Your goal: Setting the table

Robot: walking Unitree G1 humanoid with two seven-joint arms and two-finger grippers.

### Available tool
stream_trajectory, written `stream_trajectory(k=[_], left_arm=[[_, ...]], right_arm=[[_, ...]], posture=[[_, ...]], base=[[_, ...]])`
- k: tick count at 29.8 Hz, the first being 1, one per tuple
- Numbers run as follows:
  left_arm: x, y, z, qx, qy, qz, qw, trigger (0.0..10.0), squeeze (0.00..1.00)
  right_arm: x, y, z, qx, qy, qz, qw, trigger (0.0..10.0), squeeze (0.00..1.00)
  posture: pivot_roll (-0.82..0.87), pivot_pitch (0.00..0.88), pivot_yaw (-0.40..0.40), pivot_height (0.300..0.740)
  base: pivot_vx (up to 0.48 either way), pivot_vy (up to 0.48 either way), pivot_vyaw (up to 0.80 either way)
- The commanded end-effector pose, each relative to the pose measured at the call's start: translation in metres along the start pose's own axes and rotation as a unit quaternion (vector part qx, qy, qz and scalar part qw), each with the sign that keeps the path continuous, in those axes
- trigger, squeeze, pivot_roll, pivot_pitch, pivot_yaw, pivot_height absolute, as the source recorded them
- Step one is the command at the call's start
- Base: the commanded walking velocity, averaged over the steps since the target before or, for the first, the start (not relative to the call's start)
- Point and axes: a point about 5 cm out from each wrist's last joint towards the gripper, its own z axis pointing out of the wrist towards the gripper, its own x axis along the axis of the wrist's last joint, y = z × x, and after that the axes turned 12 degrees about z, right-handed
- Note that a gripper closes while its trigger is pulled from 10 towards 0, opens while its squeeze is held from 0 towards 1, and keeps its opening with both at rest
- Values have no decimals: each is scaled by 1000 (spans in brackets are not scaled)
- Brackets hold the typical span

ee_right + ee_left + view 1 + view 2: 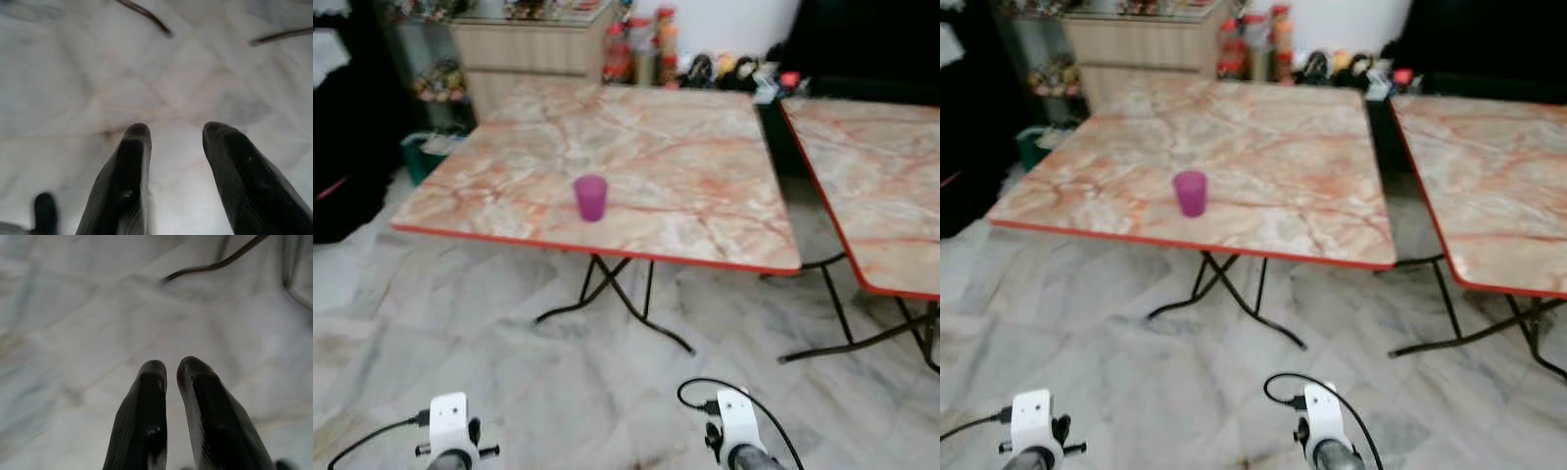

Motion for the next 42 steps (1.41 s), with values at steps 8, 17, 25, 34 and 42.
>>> stream_trajectory(k=[8,17,25,34,42], left_arm=[[-9,-9,-4,3,-11,9,1000,10000,0],[-6,-9,-3,3,-10,6,1000,10000,0],[-11,-9,-4,7,-15,-3,1000,10000,0],[-14,-8,-6,7,-18,-5,1000,10000,0],[-15,-8,-6,6,-25,-7,1000,10000,0]], right_arm=[[8,-7,1,7,12,-1,1000,10000,0],[8,-4,1,-5,11,10,1000,10000,0],[6,-1,1,-9,5,17,1000,10000,0],[7,-2,1,-7,8,15,1000,10000,0],[8,-3,1,-5,13,12,1000,10000,0]], posture=[[94,0,-3,714],[97,0,-6,714],[96,0,-11,714],[96,0,-13,714],[99,0,-11,714]], base=[[401,0,0],[399,0,0],[332,0,-452],[0,0,-583],[0,0,-52]])
